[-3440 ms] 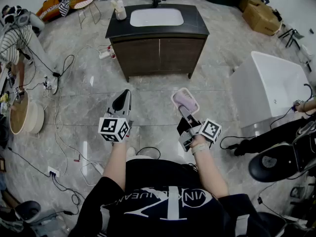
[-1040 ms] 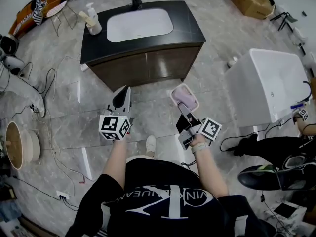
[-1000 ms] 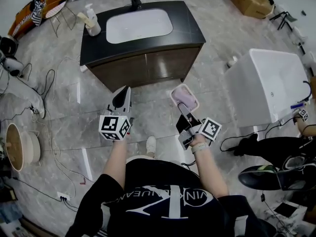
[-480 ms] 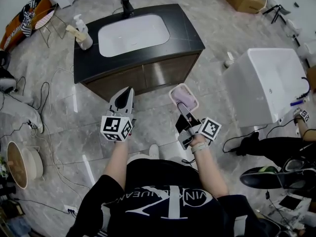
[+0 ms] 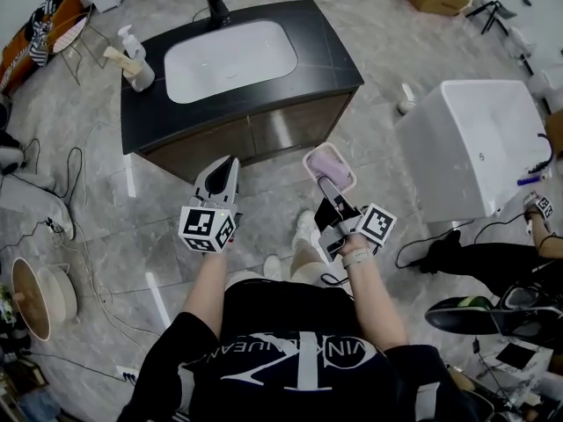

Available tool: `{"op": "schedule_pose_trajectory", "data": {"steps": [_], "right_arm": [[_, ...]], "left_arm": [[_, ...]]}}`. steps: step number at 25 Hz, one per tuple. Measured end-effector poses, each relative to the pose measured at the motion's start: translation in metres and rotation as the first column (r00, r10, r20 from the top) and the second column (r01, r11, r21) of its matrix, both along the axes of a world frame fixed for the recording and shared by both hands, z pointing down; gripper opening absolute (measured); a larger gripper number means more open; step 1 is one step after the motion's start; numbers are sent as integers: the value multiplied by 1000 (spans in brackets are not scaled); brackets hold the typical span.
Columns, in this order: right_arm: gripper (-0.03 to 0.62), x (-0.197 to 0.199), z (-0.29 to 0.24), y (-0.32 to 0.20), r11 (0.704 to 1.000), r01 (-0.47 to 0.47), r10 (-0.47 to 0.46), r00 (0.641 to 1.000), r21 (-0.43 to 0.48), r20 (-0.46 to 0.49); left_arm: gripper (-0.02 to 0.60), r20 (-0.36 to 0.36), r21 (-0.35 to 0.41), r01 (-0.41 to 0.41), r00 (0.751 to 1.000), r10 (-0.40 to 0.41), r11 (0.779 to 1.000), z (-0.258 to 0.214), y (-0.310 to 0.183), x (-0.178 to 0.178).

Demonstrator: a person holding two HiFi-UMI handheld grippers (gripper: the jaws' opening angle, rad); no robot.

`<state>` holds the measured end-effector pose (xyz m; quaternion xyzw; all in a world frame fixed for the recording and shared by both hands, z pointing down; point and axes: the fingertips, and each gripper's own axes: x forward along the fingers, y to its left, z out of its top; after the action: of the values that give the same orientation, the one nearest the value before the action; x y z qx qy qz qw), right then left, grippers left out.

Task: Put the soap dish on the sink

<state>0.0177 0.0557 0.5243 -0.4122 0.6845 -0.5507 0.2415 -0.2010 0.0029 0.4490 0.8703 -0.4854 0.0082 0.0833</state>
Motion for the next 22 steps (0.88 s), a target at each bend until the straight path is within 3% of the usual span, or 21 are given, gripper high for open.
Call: {"op": "schedule_pose_trajectory", "data": {"steps": [22], "right_arm": [[81,44,12,-148,995,99,-99,995,23,-11]], "left_arm": [[15,-11,-20,10,1000,-11,1000,14,-134,71]]}}
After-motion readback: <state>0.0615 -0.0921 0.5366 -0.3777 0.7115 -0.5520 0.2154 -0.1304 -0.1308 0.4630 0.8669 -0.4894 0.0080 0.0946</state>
